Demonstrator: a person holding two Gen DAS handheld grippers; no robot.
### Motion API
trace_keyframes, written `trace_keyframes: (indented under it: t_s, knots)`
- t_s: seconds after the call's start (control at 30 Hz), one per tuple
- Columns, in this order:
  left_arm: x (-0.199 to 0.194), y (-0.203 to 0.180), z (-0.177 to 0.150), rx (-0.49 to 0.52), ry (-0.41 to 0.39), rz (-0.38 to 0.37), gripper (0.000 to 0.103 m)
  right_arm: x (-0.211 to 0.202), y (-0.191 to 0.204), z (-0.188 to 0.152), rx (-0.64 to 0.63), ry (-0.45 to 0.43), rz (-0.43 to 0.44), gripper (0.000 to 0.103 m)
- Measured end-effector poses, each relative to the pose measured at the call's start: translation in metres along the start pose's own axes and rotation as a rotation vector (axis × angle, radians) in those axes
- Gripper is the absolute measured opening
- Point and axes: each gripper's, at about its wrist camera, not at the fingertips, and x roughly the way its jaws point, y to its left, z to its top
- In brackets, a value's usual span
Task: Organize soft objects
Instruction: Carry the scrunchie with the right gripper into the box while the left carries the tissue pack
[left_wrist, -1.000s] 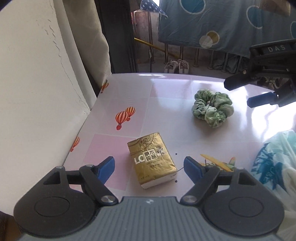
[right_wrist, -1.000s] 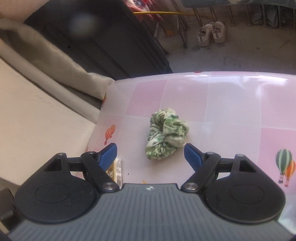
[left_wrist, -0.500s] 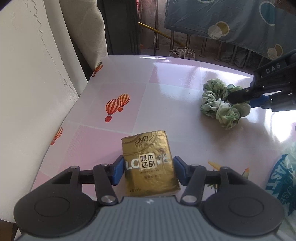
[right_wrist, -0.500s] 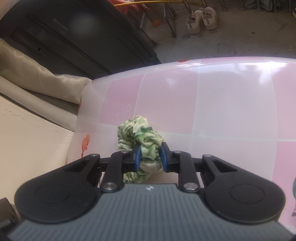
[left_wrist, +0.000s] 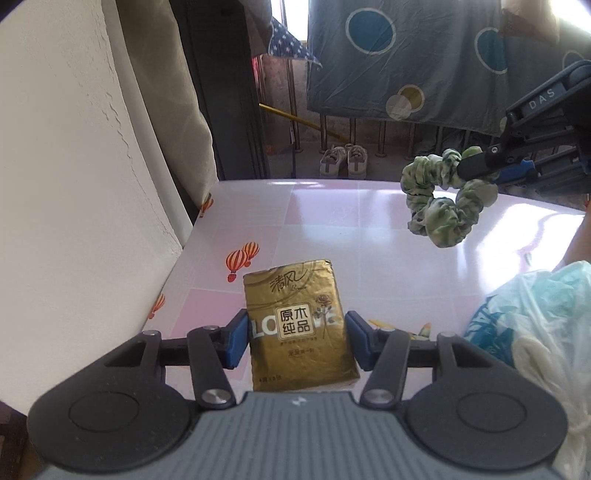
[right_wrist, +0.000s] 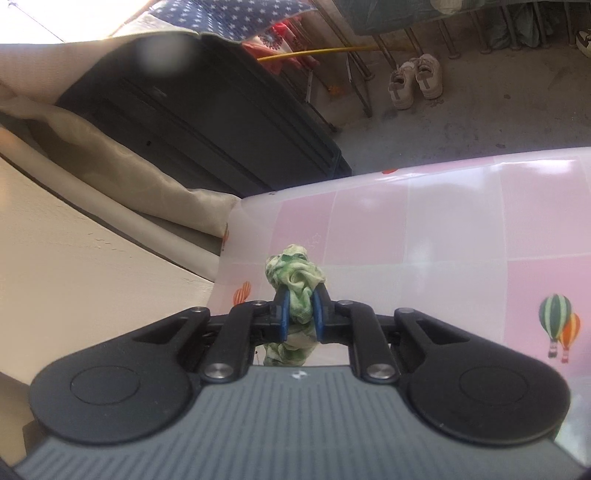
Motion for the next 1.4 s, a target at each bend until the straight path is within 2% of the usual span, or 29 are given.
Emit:
trace_keyframes:
  t_s: [0.13,0.33,0.57,0.7,0.87,1.1,1.23,1.4]
  knots:
    - [-0.048,-0.006,-0.008,0.029,-0.052,-0.032,0.056,-0.061,0.004,-0.019,0.02,-0.041,0.04,0.012]
    - [-0.114,-0.021,-0.018,0.069,-0.12,-0.102,0.056,-0.158,0.002,-0.067,0.045,-0.124,0.072,0.012]
    - [-0.172,-0.05,-0.041,0.107,-0.167,-0.188,0.056,-0.254,-0.023,-0.14,0.108,-0.191,0.043,0.012]
    - [-0.189,-0.069,-0.055,0.124,-0.17,-0.22,0.056,-0.299,-0.044,-0.183,0.143,-0.225,0.01,0.012]
    - [-0.201,-0.094,-0.067,0.161,-0.171,-0.244,0.056,-0.338,-0.073,-0.222,0.201,-0.263,-0.022,0.012]
    - [-0.21,-0.117,-0.078,0.192,-0.183,-0.287,0.056,-0.382,-0.109,-0.255,0.265,-0.327,-0.091,0.012]
    - [-0.209,-0.13,-0.085,0.211,-0.167,-0.316,0.056,-0.396,-0.128,-0.265,0.279,-0.347,-0.171,0.012]
    - [-0.202,-0.142,-0.087,0.235,-0.147,-0.313,0.056,-0.4,-0.154,-0.274,0.309,-0.349,-0.233,0.012]
